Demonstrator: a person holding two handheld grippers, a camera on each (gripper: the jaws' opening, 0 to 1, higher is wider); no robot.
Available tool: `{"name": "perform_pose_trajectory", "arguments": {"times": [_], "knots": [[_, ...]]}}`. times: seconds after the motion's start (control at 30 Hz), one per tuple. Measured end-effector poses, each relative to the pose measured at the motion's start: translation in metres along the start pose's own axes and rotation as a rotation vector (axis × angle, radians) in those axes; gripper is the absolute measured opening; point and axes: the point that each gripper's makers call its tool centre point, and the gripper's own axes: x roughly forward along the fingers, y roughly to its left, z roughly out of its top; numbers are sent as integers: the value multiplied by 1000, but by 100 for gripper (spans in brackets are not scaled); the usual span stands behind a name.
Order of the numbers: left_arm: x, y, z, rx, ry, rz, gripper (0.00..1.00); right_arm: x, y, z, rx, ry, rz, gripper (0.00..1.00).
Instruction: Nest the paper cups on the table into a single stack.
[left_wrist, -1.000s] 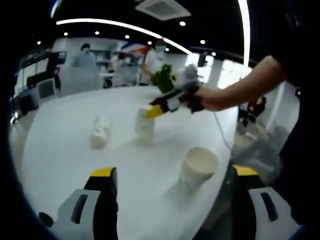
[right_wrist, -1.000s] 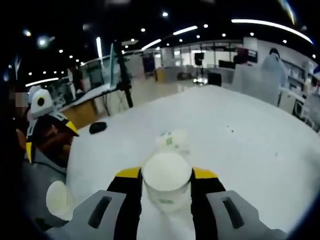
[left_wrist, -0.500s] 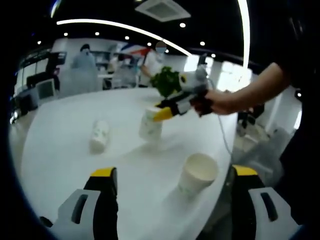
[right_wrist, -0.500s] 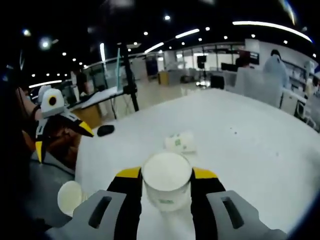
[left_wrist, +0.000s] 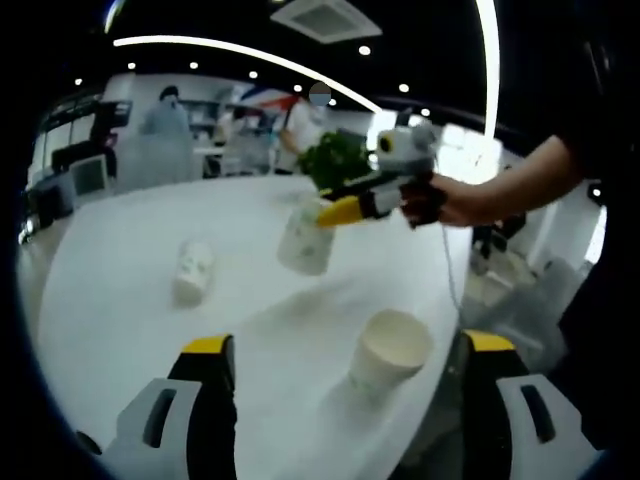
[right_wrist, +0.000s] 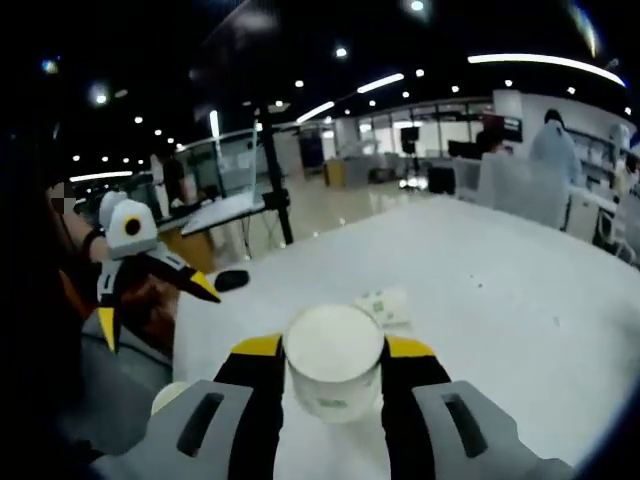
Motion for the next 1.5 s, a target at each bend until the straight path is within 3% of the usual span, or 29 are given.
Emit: {"name": "perform_pose_trajectory", "arguments": {"times": [0.3,0.77,1.5], "knots": [[1,-3,4,6,-2,-6,93,-3,18,12,9,-28,42,34],[5,-9,5,1,-2,-16,93,-18,40,12,15,-28,82,34],[15,-19,16,4,-14,-69,91,-23,50,22,59,-73,84,34]]}}
